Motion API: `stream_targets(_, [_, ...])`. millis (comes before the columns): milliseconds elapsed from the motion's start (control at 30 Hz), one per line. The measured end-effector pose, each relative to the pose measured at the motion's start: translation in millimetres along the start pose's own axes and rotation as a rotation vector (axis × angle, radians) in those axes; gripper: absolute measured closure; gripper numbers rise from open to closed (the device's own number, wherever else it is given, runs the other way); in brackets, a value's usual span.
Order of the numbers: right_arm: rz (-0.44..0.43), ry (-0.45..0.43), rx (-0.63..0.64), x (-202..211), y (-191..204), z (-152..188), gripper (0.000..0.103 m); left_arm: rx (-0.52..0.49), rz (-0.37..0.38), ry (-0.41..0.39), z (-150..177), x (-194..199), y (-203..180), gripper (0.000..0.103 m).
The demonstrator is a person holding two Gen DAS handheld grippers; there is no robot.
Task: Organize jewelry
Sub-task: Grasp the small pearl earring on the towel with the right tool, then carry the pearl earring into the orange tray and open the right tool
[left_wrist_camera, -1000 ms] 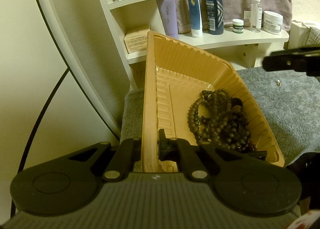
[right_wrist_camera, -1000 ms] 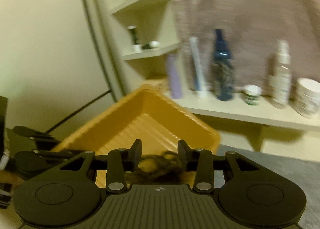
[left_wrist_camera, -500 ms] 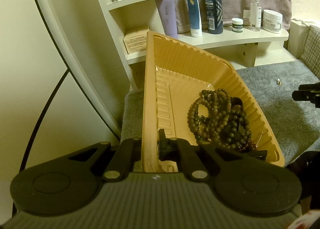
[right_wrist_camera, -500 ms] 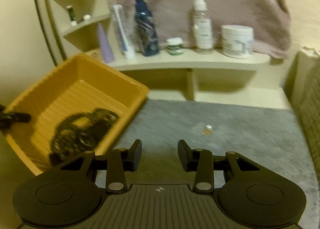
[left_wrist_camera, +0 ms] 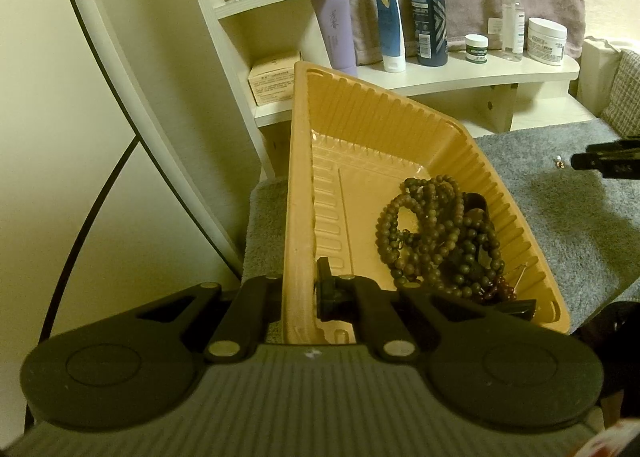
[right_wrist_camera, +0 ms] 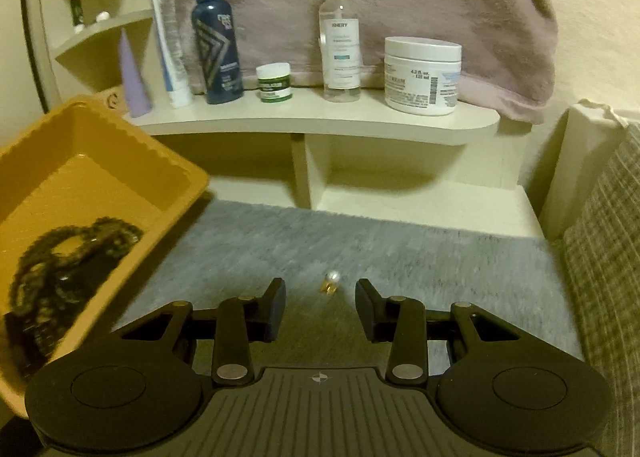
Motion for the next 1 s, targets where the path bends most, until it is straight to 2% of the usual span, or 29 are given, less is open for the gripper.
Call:
stream_targets(200, [0.010, 0.029, 0.025, -24.5, 8.0, -4.7, 0.064, 0.004, 0.002, 0.003, 1.4, -1.5, 2.6, 0.099])
stream_targets(333, [0.028, 0.048, 0.041, -35.0, 14.0, -4.4, 0.076, 0.007, 0.001, 0.006, 1.4, -2.4, 3.1, 0.099])
stream_targets(467, [0.043, 0.055, 0.032, -38.9, 14.6, -1.7, 0.077, 0.009, 0.002, 0.007, 1.4, -2.7, 3.8, 0.099])
stream_targets(500, [0.045, 0.053, 0.035, -39.7, 15.4, -1.5, 0.080, 0.010, 0.002, 0.007, 1.4, -2.7, 3.9, 0.099])
stream_targets(567, [0.046, 0.052, 0.045, -39.3, 16.1, -1.2, 0.092, 0.009, 0.002, 0.007, 1.5, -2.6, 4.0, 0.099])
stream_targets(800, [0.042, -0.013, 0.072, -12.9, 21.5, -7.0, 0.092, 0.010, 0.003, 0.005, 2.0, -2.7, 3.8, 0.099])
stream_targets(1000, [-0.052, -0.084, 0.079, 30.4, 40.1, -27.0, 0.092, 0.010, 0.002, 0.005, 2.1, -2.6, 3.8, 0.099])
Point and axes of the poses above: each gripper's, at about its wrist camera, not at the fingertips, and x roughly against the way its jaws point, y to its left, z to its underside, the point moved 2 cm from there along -x, roughly the way its jaws point, and after that the axes turned 15 degrees about z, right-handed, at the moved point
